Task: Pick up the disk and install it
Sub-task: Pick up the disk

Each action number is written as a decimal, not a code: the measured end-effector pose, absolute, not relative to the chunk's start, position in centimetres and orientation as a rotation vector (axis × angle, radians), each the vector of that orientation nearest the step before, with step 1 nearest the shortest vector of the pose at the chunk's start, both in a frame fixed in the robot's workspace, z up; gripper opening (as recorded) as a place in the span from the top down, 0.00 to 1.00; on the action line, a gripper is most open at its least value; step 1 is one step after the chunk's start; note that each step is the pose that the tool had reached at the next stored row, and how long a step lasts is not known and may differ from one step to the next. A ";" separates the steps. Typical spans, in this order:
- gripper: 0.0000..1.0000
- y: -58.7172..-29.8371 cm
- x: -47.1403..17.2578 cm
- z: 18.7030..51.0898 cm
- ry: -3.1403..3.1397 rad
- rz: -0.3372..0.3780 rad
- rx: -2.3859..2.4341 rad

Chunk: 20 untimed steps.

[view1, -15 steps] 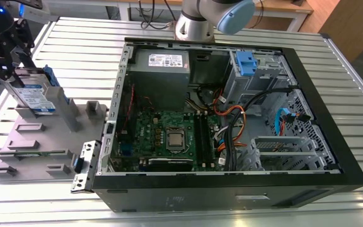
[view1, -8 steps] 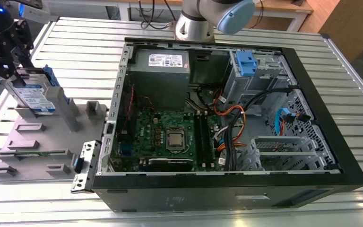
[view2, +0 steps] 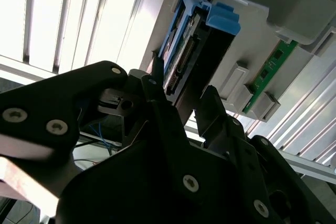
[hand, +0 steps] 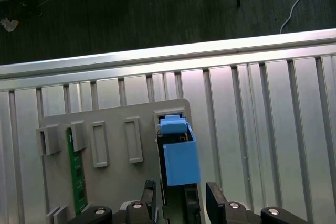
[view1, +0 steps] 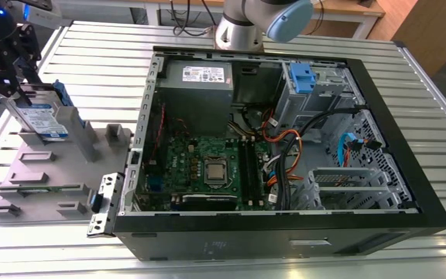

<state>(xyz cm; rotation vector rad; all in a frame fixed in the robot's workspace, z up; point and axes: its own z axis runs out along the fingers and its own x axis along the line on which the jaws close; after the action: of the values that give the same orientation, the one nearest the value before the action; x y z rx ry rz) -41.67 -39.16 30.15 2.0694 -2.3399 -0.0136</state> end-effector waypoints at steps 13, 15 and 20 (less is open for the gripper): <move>0.50 -39.2 -41.6 30.3 -2.340 -0.014 2.069; 0.50 -39.2 -41.6 30.3 -2.340 -0.014 2.069; 0.50 -39.3 -41.6 30.3 -2.340 -0.014 2.069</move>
<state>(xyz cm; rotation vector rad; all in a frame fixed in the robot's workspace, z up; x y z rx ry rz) -41.60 -39.29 30.30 2.0695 -2.3398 -0.0136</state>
